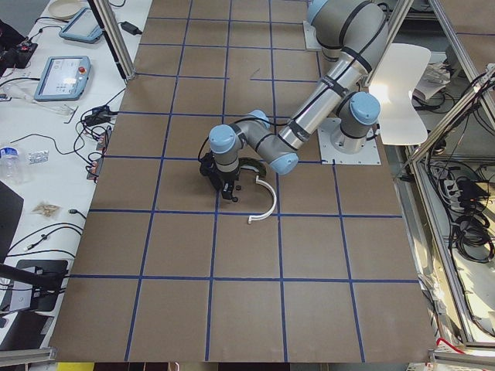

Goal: Place bearing gear from tray to pile

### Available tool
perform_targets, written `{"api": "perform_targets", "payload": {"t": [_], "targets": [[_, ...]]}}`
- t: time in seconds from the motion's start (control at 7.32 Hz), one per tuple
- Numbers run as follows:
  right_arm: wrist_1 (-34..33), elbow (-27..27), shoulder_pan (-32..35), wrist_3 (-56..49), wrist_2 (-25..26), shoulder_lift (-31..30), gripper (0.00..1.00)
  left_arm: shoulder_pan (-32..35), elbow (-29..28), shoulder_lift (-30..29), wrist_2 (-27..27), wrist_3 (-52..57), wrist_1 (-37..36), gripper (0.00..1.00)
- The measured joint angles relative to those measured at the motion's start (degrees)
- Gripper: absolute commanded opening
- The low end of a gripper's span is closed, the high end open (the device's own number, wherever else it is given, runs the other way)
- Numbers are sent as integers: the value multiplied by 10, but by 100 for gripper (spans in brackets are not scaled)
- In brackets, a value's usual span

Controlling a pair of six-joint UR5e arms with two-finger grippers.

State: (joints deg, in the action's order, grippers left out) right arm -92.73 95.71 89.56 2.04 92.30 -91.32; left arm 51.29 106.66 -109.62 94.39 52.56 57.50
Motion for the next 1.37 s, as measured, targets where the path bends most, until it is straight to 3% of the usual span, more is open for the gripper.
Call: {"api": "perform_targets", "payload": {"t": [0.55,1.09,1.37], "targets": [[0,0,1,0,1,0,100,139,-85,115,-13,-184,222,100],[0,0,-1,-2,1,0,100,315,-142,212,-54,-493,335,100],[-1,0,-1,-3,1,0,100,384,-166,225,-50,-546,347,100]]}}
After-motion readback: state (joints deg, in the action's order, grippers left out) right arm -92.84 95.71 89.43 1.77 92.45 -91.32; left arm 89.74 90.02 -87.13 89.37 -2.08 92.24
